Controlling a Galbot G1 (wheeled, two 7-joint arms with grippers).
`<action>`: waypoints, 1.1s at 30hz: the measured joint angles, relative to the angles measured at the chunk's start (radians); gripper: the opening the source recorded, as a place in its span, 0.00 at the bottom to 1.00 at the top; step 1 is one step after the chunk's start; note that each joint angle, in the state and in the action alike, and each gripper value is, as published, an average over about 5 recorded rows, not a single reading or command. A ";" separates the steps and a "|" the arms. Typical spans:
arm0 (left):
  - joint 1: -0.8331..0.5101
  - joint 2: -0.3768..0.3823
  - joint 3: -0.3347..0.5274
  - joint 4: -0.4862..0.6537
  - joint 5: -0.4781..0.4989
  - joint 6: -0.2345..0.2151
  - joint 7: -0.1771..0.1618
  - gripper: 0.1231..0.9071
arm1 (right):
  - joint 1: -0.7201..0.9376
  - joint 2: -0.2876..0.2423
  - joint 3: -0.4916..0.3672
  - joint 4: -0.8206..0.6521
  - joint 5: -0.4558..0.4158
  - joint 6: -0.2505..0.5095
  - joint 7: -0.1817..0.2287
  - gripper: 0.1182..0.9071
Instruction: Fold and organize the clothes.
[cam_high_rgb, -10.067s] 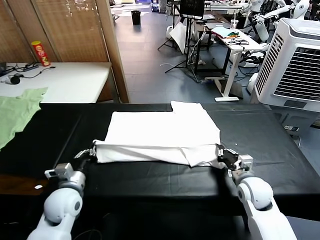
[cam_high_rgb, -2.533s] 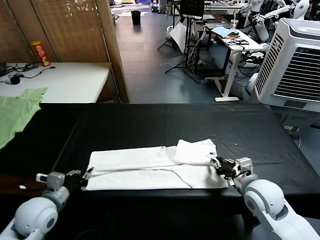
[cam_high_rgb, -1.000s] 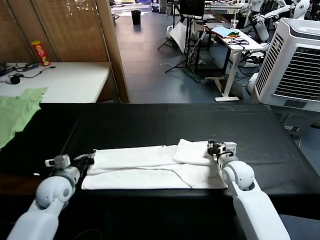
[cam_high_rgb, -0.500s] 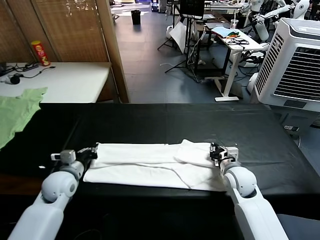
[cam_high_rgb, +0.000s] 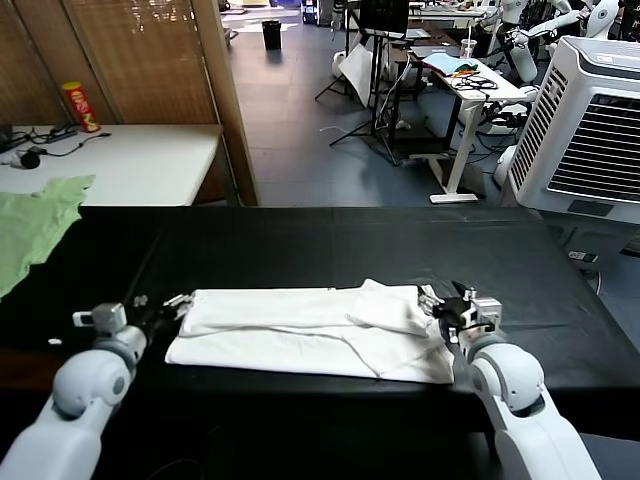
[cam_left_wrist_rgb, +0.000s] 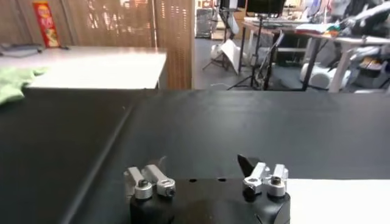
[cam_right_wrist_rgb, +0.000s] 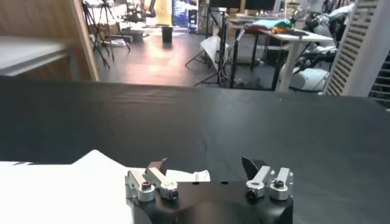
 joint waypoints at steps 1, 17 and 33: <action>0.017 -0.009 -0.003 -0.010 0.003 -0.001 0.000 0.86 | -0.003 -0.001 0.002 0.005 0.002 0.000 0.000 0.86; 0.105 -0.072 -0.008 -0.007 0.041 -0.016 0.008 0.73 | -0.020 0.002 0.013 0.032 0.005 0.001 -0.002 0.86; 0.097 -0.059 -0.002 -0.007 0.052 -0.018 0.043 0.04 | -0.012 0.006 0.015 0.027 0.001 0.004 -0.003 0.86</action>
